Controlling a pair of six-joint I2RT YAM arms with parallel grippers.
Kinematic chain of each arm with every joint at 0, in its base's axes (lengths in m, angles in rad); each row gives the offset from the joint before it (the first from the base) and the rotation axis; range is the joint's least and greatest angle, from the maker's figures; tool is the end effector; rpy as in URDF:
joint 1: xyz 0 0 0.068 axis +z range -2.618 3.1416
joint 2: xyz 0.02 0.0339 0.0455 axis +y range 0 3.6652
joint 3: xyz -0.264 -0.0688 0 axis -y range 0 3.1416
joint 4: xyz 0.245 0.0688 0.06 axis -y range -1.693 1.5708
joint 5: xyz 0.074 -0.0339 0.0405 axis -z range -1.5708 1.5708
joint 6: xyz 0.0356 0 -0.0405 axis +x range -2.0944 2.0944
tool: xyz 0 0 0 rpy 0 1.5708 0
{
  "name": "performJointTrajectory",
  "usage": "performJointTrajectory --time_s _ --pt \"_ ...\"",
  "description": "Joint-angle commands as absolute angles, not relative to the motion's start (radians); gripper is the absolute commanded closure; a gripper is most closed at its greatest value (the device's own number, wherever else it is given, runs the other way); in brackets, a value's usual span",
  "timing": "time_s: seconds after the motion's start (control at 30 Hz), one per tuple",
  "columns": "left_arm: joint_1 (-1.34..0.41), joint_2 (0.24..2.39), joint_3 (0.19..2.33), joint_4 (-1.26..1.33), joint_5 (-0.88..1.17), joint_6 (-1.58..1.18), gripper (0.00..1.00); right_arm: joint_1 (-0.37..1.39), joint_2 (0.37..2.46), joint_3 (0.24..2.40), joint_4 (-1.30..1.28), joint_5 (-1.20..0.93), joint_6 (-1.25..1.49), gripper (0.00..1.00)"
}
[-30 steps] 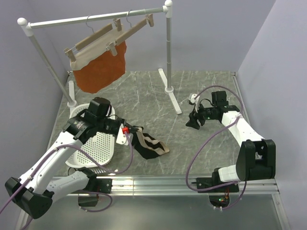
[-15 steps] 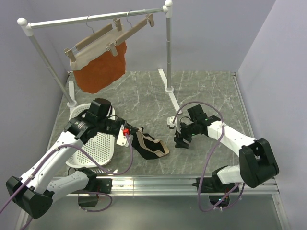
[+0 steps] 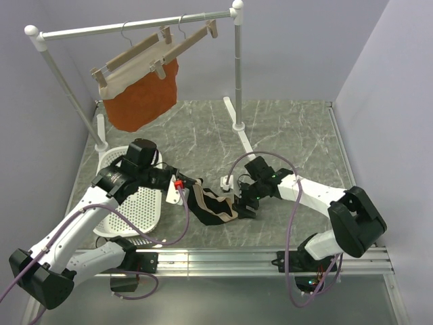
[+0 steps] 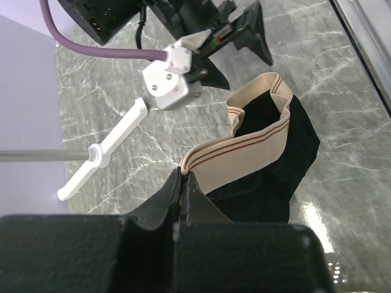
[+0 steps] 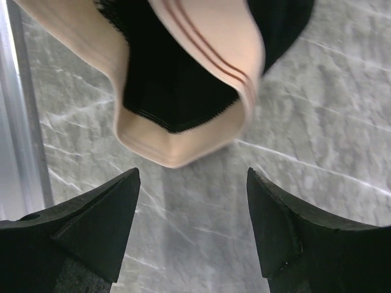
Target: Clip the underwear to the hanger
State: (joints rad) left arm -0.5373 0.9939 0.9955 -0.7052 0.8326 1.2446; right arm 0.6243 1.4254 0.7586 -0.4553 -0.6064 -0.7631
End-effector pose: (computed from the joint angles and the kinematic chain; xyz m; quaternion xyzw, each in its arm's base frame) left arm 0.1546 -0.1227 0.3318 0.7522 0.3896 -0.2112 0.4876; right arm 0.1960 0.1662 0.1773 -0.6460 0.6730 0.2757 0.2320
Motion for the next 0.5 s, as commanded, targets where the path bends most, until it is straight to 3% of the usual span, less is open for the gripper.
performJointTrajectory --time_s 0.0,0.47 --pt "-0.528 0.982 0.991 -0.663 0.853 1.236 1.00 0.667 1.423 0.752 -0.445 -0.583 -0.738 0.22" --pt "-0.477 0.989 0.985 -0.638 0.888 1.215 1.00 0.710 1.486 0.785 -0.434 -0.540 -0.690 0.23"
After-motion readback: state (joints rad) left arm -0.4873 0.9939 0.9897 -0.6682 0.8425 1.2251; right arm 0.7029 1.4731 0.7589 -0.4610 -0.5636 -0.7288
